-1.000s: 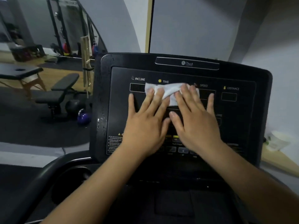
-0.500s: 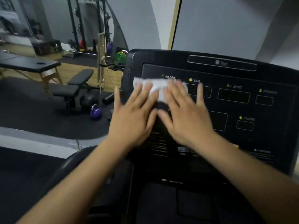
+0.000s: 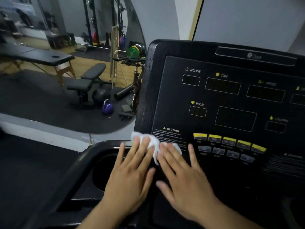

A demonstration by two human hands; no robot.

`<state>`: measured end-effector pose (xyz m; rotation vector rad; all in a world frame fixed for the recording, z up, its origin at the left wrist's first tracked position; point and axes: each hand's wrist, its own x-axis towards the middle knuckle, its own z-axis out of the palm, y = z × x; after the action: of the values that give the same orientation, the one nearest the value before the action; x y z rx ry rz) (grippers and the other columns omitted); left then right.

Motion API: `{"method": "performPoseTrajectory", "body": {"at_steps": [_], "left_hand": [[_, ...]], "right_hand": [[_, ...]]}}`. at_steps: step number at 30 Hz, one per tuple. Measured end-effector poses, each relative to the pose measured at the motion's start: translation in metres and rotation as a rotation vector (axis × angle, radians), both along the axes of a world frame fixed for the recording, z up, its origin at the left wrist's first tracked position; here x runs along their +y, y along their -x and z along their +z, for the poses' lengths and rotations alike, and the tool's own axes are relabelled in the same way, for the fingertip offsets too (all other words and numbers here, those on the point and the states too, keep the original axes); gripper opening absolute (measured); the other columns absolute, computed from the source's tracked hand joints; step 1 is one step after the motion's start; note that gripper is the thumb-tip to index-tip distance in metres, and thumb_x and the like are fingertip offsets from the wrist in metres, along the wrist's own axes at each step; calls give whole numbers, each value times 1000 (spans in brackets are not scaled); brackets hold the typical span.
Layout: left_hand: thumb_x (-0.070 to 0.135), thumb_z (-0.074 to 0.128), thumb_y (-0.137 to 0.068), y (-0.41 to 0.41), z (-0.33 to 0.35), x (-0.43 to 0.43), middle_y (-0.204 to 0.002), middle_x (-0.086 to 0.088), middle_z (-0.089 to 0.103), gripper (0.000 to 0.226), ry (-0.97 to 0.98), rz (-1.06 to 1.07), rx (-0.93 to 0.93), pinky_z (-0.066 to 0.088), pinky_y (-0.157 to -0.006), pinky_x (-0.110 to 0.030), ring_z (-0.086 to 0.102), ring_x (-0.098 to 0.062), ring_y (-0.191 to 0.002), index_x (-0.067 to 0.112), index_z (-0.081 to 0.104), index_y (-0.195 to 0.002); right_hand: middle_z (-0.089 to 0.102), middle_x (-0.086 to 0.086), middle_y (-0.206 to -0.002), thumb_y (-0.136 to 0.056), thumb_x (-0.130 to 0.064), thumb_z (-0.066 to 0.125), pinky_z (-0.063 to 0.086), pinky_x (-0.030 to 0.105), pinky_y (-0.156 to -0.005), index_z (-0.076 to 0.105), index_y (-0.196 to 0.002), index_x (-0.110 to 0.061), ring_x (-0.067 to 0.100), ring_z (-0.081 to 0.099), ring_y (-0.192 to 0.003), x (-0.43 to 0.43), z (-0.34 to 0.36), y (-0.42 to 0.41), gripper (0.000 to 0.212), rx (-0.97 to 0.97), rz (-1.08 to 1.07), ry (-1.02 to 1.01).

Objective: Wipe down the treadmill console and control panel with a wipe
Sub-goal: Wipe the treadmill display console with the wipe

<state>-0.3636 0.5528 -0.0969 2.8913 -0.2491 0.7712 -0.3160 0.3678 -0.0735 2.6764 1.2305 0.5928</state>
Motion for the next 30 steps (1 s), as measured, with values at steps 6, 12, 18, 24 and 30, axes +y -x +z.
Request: {"method": "performPoseTrajectory", "body": {"at_steps": [6,12,18,24,30], "left_hand": [[40,33,-99,-24,29,7,-160,-6,28,54,7,-33,-12,16,-118,-55,19,-28,-150,16,48,-144],[42,23,-97,-118,148,14,-163,-9,21,60,68,8,-121,13,-118,-59,15,-34,-150,19,36,-151],[39,25,-100,-118,147,12,-164,-10,18,58,65,4,-148,13,-118,-56,13,-34,-150,16,34,-152],[34,36,-100,-36,33,10,-163,-5,20,54,154,-66,-61,18,-118,-56,14,-30,-151,13,39,-150],[35,36,-101,14,-16,3,-162,-1,24,51,102,-66,47,18,-119,-53,12,-22,-151,18,42,-149]], "right_hand": [[38,5,-155,-94,-54,33,11,69,-112,46,-144,-11,19,28,-146,3,38,-24,67,-65,17,56],[19,4,-163,-97,-53,13,-1,69,-113,28,-152,-15,20,16,-149,32,148,-96,69,-196,-214,-98],[13,6,-164,-98,-50,12,1,66,-115,22,-154,-14,21,7,-151,31,143,-96,67,-208,-215,-114],[28,8,-159,-96,-51,31,8,64,-116,42,-146,-9,22,19,-149,10,55,-35,67,-79,-46,-70],[29,3,-159,-97,-50,35,15,63,-115,34,-150,-18,19,18,-149,-5,0,7,62,57,31,-15]]}}
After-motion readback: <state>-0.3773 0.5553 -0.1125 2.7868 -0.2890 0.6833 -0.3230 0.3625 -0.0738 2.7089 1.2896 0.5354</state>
